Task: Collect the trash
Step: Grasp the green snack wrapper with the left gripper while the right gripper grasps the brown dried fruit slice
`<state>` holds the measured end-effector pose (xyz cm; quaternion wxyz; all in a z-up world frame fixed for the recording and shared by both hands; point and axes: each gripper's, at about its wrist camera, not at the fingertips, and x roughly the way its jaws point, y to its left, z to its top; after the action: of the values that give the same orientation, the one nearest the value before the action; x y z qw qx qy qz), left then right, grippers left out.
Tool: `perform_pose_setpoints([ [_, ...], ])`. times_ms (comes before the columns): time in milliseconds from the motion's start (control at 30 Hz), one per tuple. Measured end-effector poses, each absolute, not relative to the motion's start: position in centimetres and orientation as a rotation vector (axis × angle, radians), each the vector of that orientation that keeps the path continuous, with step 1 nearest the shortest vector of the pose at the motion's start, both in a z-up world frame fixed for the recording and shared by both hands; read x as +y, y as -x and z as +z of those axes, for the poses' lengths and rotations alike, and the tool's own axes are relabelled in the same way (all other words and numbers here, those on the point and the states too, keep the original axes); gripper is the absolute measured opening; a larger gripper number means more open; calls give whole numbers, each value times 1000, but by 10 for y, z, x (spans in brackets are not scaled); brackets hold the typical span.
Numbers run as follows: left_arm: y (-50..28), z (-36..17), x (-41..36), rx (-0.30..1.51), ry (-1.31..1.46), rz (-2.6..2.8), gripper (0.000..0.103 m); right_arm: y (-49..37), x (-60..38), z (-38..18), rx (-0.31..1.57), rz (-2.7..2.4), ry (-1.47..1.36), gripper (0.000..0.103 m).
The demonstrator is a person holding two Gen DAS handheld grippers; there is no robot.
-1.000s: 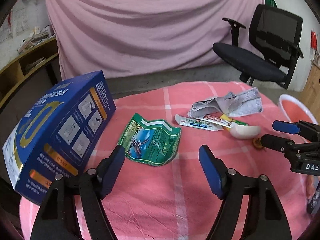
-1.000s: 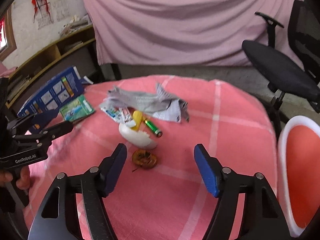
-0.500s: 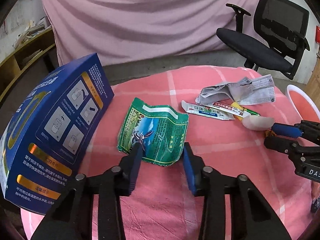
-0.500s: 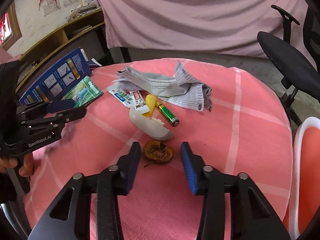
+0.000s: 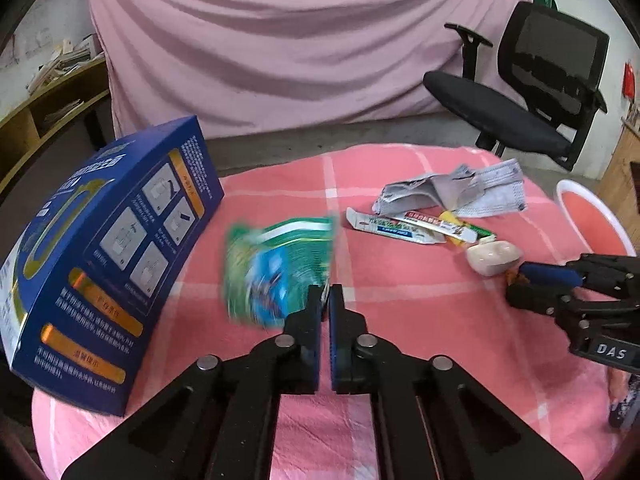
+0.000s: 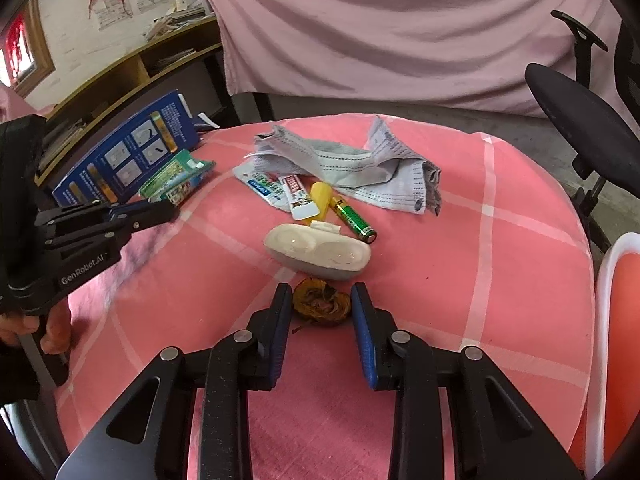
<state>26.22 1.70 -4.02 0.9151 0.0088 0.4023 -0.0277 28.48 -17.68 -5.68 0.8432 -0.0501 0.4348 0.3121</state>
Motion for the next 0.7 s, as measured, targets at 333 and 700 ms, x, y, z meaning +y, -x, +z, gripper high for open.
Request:
perform_pose_setpoints([
  [333,-223,-16,0,689,32,-108,0,-259,-178,-35,752,690,112,28],
  [700,-197,15,-36,503,2,-120,0,-223,-222,3,400,602,-1,28],
])
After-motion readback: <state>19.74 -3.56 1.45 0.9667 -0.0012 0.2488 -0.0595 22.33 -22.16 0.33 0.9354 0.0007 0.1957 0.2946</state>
